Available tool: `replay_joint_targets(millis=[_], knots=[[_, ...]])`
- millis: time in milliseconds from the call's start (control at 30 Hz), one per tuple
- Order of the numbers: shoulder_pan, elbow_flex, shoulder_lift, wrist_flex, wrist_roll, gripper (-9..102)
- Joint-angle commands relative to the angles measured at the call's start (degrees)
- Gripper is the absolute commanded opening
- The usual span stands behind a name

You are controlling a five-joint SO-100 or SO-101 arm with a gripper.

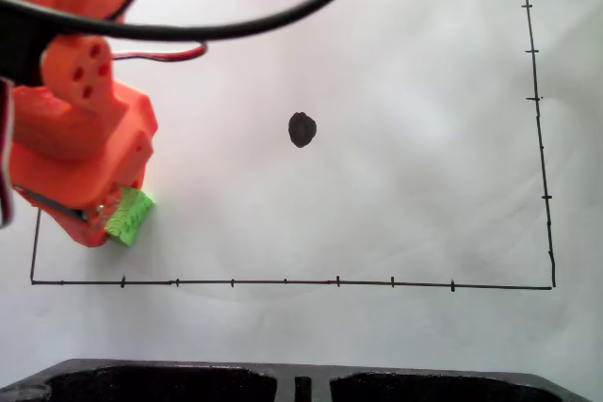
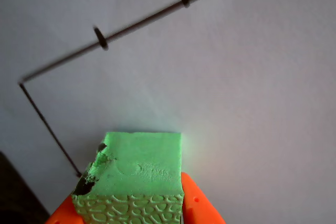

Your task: Grasp the colored block, Place it on the black dot, and then return the arm to the default position.

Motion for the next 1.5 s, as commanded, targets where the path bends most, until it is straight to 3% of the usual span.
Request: replay_joint_targets(millis=[0, 533, 900, 1467], knots=[[-1.5, -0.5, 6.0, 1.9, 0.2, 15], [-13.9, 8.9, 18.4, 14.2, 6.6, 15], [-24.3, 12.7, 19.4, 14.7, 11.5, 15], [-23.8, 21.5, 22.1, 12.9, 10.2, 15]])
